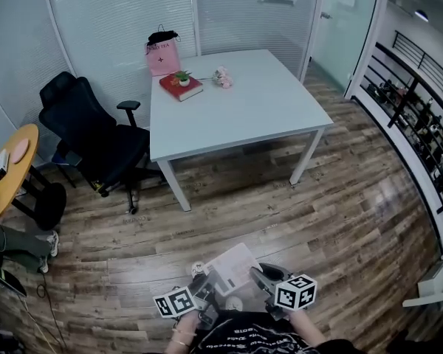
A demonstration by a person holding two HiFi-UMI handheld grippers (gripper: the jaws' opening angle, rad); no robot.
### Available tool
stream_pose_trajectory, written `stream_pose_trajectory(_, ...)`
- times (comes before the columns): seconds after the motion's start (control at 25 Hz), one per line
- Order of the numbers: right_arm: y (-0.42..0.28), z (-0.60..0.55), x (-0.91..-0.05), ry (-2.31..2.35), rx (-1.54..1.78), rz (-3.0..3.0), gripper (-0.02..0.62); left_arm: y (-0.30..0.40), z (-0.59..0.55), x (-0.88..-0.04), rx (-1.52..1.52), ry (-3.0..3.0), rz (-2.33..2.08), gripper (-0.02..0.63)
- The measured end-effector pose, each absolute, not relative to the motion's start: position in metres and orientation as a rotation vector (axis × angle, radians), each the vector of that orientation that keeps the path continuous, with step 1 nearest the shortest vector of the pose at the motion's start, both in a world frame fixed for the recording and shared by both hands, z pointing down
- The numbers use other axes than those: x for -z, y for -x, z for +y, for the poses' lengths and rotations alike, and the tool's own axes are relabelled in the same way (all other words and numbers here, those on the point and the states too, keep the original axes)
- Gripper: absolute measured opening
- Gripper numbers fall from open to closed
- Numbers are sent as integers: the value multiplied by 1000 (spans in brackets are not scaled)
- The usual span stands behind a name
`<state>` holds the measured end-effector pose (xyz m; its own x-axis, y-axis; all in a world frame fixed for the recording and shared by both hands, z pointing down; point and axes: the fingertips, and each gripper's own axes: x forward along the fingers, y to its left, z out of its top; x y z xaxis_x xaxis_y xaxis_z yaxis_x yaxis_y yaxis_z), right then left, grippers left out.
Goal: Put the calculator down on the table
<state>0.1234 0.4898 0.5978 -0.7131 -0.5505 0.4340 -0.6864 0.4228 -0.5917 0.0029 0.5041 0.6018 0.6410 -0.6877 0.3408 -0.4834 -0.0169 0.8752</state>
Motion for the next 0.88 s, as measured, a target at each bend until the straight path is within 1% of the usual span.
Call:
stream_pose_trajectory(0.24,-119,452,-604,-1171,-1190,-2463,126,3,459,-606,168,-1696,-939,66)
stream_pose_trajectory(0.88,-48,323,-601,-1324,-1171,-2393,126,72,310,-603,65,-1766,-826,67)
